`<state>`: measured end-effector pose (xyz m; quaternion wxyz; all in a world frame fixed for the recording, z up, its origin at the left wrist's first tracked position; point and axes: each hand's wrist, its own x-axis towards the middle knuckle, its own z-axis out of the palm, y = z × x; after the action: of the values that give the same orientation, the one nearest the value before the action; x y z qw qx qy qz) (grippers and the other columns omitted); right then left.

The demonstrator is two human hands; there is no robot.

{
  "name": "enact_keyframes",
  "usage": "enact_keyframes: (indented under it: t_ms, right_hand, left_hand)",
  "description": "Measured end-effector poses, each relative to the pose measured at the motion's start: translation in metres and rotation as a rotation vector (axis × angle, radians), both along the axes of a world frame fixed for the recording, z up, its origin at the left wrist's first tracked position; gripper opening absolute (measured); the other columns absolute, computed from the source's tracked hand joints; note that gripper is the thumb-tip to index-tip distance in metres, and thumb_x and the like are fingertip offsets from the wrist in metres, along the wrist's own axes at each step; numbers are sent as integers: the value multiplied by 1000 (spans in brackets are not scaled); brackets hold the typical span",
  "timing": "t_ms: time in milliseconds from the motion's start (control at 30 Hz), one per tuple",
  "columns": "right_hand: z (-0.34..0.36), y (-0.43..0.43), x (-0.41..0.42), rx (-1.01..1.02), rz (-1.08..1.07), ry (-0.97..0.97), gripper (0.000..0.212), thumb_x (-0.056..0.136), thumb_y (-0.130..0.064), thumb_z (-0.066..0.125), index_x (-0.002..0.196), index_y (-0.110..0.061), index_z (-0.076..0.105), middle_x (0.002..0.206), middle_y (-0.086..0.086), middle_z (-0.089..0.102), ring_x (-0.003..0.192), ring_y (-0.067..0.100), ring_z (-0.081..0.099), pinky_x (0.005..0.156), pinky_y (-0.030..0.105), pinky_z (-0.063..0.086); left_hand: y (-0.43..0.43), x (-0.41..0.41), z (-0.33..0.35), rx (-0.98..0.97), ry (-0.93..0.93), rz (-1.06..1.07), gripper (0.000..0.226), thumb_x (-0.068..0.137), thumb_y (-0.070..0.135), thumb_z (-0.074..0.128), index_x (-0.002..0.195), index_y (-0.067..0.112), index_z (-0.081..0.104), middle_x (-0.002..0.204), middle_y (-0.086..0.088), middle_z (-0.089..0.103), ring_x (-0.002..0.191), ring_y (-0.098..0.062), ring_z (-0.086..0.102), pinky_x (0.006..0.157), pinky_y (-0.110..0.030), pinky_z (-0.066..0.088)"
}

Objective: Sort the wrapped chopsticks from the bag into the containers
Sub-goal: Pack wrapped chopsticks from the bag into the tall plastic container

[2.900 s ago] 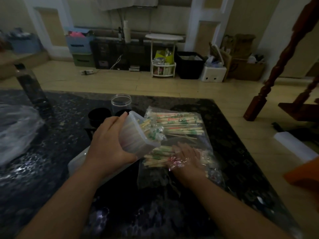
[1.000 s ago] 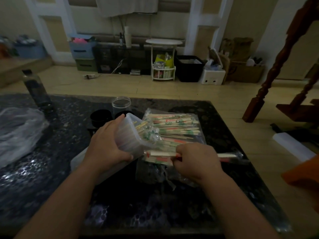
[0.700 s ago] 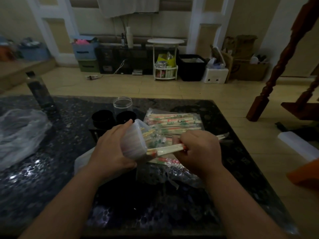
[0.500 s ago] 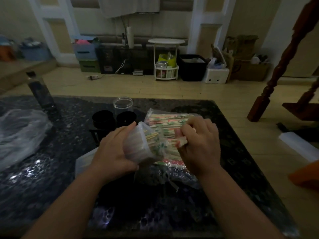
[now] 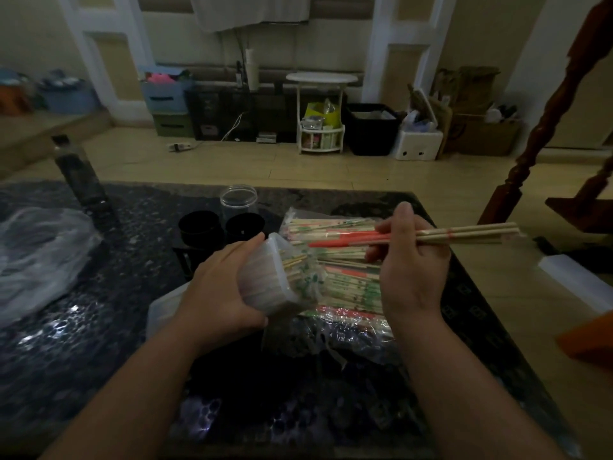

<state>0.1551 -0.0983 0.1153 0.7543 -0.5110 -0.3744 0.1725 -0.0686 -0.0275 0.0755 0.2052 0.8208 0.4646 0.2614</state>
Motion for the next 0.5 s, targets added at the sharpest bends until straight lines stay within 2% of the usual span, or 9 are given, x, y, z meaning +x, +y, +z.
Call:
enact_keyframes:
  t_ms: [133, 333, 433, 500]
  right_hand:
    - [-2, 2, -5, -57, 51, 59, 40, 103, -30, 48, 75, -5, 60, 55, 4, 54, 47, 13, 53, 47, 23, 48]
    - [-3, 3, -11, -157, 168, 133, 37, 100, -31, 52, 73, -8, 61, 58, 3, 56, 50, 11, 54, 49, 23, 49]
    - [-5, 3, -18, -400, 360, 105, 23, 94, -27, 64, 79, -9, 65, 58, -3, 58, 47, 4, 53, 45, 17, 43]
    - [-6, 4, -22, -485, 476, 266, 8, 90, -18, 68, 86, -11, 67, 59, -8, 61, 41, -2, 51, 40, 14, 38]
  left_hand:
    - [1, 2, 0, 2, 29, -2, 125, 34, 55, 69, 150, 40, 26, 148, 8, 37, 131, -18, 39, 105, -42, 37]
    - [2, 2, -4, -8, 52, -10, 125, 34, 51, 73, 149, 44, 25, 147, 10, 38, 131, -15, 39, 107, -43, 36]
    - [3, 3, -5, -3, 53, -12, 125, 32, 53, 70, 148, 45, 25, 147, 9, 38, 133, -16, 39, 109, -45, 36]
    - [2, 3, -5, -3, 51, -8, 124, 32, 53, 69, 148, 47, 24, 148, 9, 38, 133, -15, 38, 109, -45, 35]
